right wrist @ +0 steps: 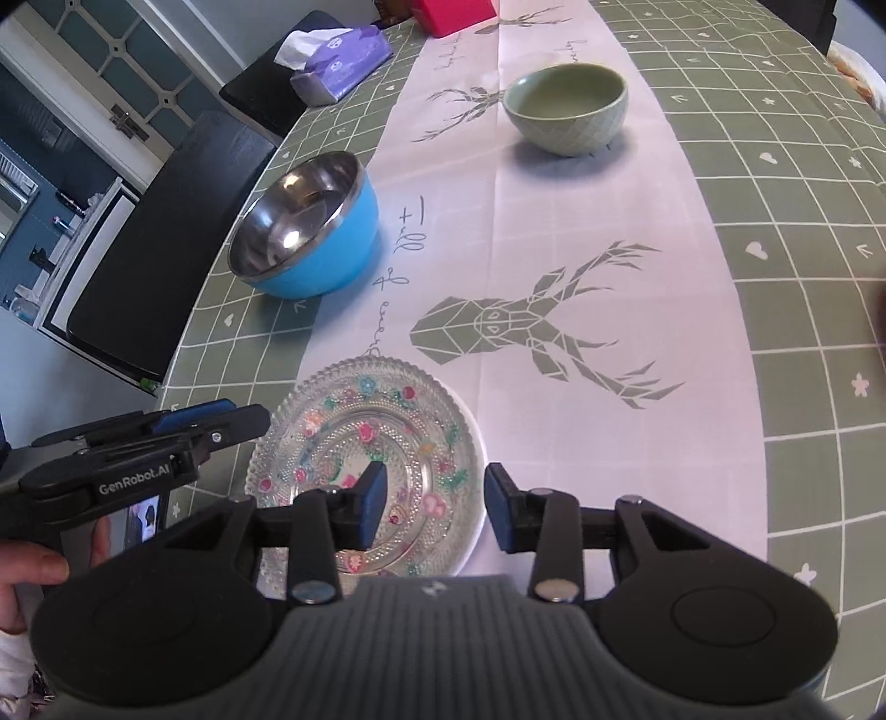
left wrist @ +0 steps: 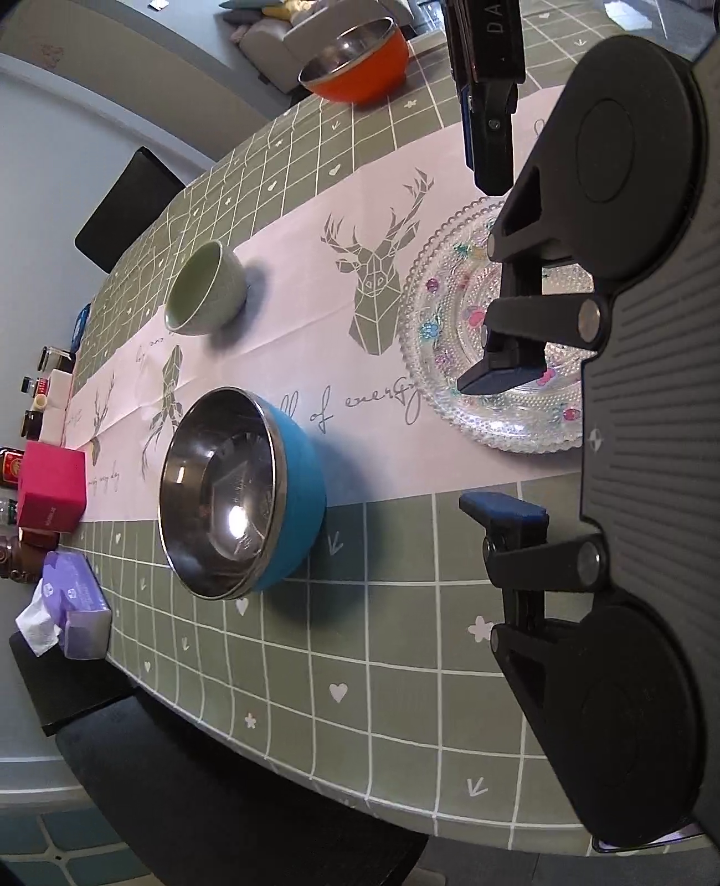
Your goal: Organize plates and bowls
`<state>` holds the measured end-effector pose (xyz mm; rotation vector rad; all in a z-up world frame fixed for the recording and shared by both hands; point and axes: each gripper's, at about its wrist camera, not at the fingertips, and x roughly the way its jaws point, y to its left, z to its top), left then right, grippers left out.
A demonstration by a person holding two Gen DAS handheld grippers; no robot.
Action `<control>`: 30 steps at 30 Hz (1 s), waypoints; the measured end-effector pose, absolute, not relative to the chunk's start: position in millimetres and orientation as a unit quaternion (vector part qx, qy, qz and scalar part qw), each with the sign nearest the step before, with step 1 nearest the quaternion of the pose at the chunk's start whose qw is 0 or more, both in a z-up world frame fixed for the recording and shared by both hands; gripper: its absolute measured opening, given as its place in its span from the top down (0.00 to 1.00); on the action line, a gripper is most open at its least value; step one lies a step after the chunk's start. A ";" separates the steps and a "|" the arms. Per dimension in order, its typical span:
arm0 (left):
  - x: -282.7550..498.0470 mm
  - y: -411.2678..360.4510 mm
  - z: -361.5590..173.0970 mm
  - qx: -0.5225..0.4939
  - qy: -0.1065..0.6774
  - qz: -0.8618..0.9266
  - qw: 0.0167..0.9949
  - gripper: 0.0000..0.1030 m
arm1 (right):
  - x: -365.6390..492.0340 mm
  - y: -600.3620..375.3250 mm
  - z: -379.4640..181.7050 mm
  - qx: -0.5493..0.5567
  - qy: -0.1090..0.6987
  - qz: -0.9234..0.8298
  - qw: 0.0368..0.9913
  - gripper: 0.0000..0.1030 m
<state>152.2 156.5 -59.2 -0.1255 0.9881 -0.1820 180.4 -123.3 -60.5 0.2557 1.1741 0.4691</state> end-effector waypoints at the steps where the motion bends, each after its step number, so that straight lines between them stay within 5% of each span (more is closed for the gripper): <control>1: 151.9 157.1 -60.4 -0.060 0.476 -0.090 0.873 0.56 | 179.6 -125.3 -63.0 0.123 0.549 0.218 0.798 0.64; 12: 155.7 167.1 -83.7 -0.104 0.527 -0.110 0.836 0.58 | 176.2 -144.5 -103.2 0.218 0.593 0.207 0.747 0.64; 14: 157.2 167.5 -85.0 -0.117 0.532 -0.119 0.830 0.65 | 175.4 -144.2 -106.4 0.228 0.595 0.209 0.742 0.64; 17: 157.5 162.7 -83.8 -0.115 0.535 -0.119 0.829 0.68 | 174.4 -144.7 -109.2 0.242 0.595 0.215 0.736 0.78; 30: 160.5 157.4 -82.1 -0.129 0.536 -0.086 0.830 0.68 | 180.4 -143.0 -112.7 0.261 0.593 0.203 0.734 0.76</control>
